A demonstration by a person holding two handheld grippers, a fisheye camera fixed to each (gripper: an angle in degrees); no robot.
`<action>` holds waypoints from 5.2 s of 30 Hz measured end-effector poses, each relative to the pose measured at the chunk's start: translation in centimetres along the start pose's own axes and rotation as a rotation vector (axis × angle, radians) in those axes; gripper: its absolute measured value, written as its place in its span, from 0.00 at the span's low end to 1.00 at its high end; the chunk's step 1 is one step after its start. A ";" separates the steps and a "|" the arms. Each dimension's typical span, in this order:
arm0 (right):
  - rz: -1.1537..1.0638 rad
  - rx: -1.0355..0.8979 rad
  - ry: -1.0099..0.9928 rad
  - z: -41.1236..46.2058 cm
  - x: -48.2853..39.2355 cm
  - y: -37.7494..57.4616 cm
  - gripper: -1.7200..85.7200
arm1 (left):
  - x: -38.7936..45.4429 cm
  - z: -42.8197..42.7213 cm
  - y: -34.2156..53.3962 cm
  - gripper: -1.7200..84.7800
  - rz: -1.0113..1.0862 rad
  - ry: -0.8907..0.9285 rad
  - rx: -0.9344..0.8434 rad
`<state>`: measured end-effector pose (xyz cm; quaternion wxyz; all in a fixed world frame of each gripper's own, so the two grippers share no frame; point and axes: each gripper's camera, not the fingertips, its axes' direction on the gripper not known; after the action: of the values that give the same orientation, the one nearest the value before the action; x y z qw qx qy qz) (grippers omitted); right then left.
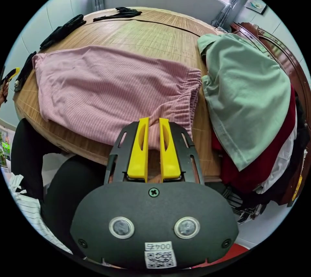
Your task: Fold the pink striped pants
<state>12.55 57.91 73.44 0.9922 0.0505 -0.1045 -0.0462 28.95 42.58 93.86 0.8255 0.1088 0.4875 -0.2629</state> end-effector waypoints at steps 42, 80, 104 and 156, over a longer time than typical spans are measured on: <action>-0.165 0.161 0.061 -0.8 -22.5 1.8 0.01 | 7.9 13.5 3.3 0.02 0.037 0.082 0.057; -0.444 0.518 -0.257 -11.1 -55.4 -15.4 0.02 | -24.0 9.3 12.2 0.02 -0.543 0.126 0.370; -0.571 0.323 -0.370 4.2 -61.6 -12.4 0.12 | -25.7 10.9 12.1 0.02 -0.546 0.176 0.373; 0.122 0.109 -0.633 -5.1 -5.6 -0.1 0.02 | 36.2 15.4 16.7 0.09 0.905 0.065 0.063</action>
<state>8.14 58.87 67.35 0.9073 0.0803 -0.4127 0.0055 63.43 37.95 69.05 0.8379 0.3442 0.4083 0.1129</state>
